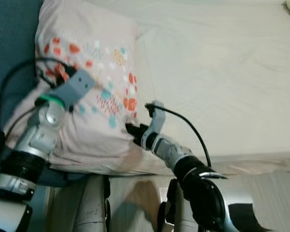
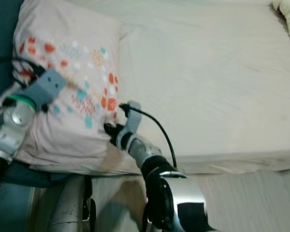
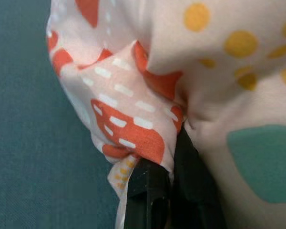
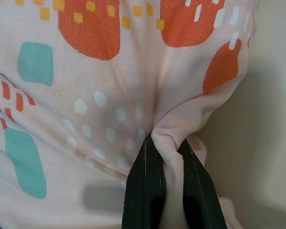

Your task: Clean up the room

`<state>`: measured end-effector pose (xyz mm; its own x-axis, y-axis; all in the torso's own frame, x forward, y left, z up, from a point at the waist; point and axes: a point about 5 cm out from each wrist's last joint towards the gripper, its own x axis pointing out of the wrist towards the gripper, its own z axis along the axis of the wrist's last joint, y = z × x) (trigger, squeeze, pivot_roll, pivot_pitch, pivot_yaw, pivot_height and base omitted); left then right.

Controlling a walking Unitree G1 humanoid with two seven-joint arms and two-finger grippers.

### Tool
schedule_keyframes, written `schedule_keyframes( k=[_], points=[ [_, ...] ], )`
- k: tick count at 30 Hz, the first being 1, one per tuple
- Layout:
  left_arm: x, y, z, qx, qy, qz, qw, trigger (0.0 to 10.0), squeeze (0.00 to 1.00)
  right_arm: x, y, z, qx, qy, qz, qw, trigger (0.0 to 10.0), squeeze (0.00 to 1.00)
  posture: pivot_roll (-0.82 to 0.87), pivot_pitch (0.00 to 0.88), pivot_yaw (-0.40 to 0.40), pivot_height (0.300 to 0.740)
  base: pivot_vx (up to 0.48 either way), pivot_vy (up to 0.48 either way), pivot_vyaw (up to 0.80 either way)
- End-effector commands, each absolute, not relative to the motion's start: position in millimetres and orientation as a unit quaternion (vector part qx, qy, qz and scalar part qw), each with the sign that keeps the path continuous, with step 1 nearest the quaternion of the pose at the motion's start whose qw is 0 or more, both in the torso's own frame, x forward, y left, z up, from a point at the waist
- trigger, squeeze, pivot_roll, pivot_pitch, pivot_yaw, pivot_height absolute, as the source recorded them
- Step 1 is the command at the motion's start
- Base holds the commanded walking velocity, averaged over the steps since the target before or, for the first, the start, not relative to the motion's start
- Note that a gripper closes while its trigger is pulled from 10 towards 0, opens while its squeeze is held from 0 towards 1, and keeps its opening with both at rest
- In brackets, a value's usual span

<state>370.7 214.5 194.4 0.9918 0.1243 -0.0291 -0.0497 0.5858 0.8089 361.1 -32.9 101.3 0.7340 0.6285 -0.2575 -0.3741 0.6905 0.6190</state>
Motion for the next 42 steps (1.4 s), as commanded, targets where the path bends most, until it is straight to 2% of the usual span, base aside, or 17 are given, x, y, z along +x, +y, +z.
schedule_keyframes(
  k=[1, 6, 9, 10, 16, 18, 19, 20, 21, 22, 29, 35, 36, 37, 38, 41, 42],
  points=[
    [365, 217, 169, 0.450, 0.084, 0.029, 0.889, 10.0, 0.00, 357, -39, 93, 0.276, 0.246, 0.281, 0.886, 10.0, 0.00, 0.18, 0.210, 0.020, 0.605, 0.000, 0.000, 0.00],
    [364, 222, 171, 0.437, 0.062, 0.056, 0.896, 10.0, 0.00, 354, -43, 88, 0.264, 0.248, 0.296, 0.884, 10.0, 0.00, 0.17, 0.201, 0.023, 0.605, 0.000, 0.000, 0.00],
    [364, 229, 197, 0.393, -0.022, 0.130, 0.910, 10.0, 0.00, 346, -46, 81, 0.261, 0.238, 0.352, 0.867, 10.0, 0.00, 0.16, 0.191, 0.026, 0.605, 0.000, 0.000, 0.00],
    [362, 232, 208, 0.382, -0.055, 0.161, 0.908, 10.0, 1.00, 342, -48, 78, 0.255, 0.229, 0.378, 0.860, 10.0, 1.00, 0.16, 0.182, 0.027, 0.605, 0.000, 0.000, 0.00],
    [359, 231, 216, 0.372, -0.062, 0.149, 0.914, 10.0, 1.00, 337, -51, 74, 0.248, 0.221, 0.403, 0.853, 10.0, 1.00, 0.15, 0.171, 0.027, 0.605, 0.000, 0.000, 0.00],
    [353, 225, 209, 0.359, -0.034, 0.078, 0.929, 10.0, 1.00, 337, -54, 72, 0.245, 0.224, 0.402, 0.853, 10.0, 1.00, 0.15, 0.165, 0.024, 0.605, 0.000, 0.000, 0.00],
    [344, 222, 205, 0.361, -0.017, 0.021, 0.932, 10.0, 0.74, 336, -58, 70, 0.241, 0.225, 0.400, 0.855, 10.0, 1.00, 0.15, 0.167, 0.020, 0.605, 0.000, 0.000, 0.00],
    [344, 222, 205, 0.361, -0.017, 0.021, 0.932, 10.0, 0.74, 336, -58, 70, 0.241, 0.225, 0.400, 0.855, 10.0, 1.00, 0.15, 0.167, 0.020, 0.605, 0.000, 0.000, 0.00],
    [336, 223, 202, 0.362, -0.004, -0.021, 0.932, 10.0, 0.00, 335, -62, 68, 0.238, 0.226, 0.395, 0.858, 10.0, 0.29, 0.15, 0.167, 0.017, 0.605, 0.000, 0.000, 0.00],
    [329, 225, 202, 0.359, 0.007, -0.046, 0.932, 10.0, 0.00, 334, -67, 65, 0.234, 0.224, 0.391, 0.861, 10.0, 0.00, 0.15, 0.167, 0.015, 0.605, 0.000, 0.000, 0.00],
    [308, 246, 231, 0.338, -0.047, -0.022, 0.940, 10.0, 0.00, 313, -87, 66, 0.202, 0.162, 0.454, 0.853, 10.0, 0.00, 0.16, 0.161, -0.001, 0.605, 0.000, 0.000, 0.00],
    [303, 228, 262, 0.263, -0.152, -0.007, 0.953, 10.0, 0.00, 275, -95, 71, 0.137, 0.126, 0.515, 0.837, 10.0, 0.00, 0.15, 0.153, -0.009, 0.605, 0.000, 0.000, 0.00],
    [308, 199, 252, 0.235, -0.158, -0.036, 0.958, 10.0, 0.00, 277, -111, 79, 0.103, 0.081, 0.449, 0.884, 10.0, 0.00, 0.12, 0.142, -0.007, 0.605, 0.000, 0.000, 0.00],
    [308, 199, 252, 0.235, -0.158, -0.036, 0.958, 10.0, 0.00, 277, -111, 79, 0.103, 0.081, 0.449, 0.884, 10.0, 0.00, 0.12, 0.142, -0.007, 0.605, 0.000, 0.000, 0.00],
    [312, 186, 242, 0.240, -0.150, -0.047, 0.958, 10.0, 0.00, 284, -121, 84, 0.093, 0.056, 0.400, 0.910, 10.0, 0.00, 0.12, 0.141, -0.006, 0.605, 0.000, 0.000, 0.00],
    [315, 177, 232, 0.245, -0.135, -0.056, 0.958, 10.0, 0.00, 291, -129, 90, 0.089, 0.033, 0.356, 0.929, 10.0, 0.00, 0.09, 0.135, 0.000, 0.605, 0.000, 0.000, 0.00],
    [322, 169, 218, 0.242, -0.114, -0.052, 0.962, 10.0, 0.00, 303, -141, 101, 0.080, 0.001, 0.296, 0.952, 10.0, 0.00, 0.08, 0.129, 0.004, 0.605, 0.000, 0.000, 0.00]
  ],
)
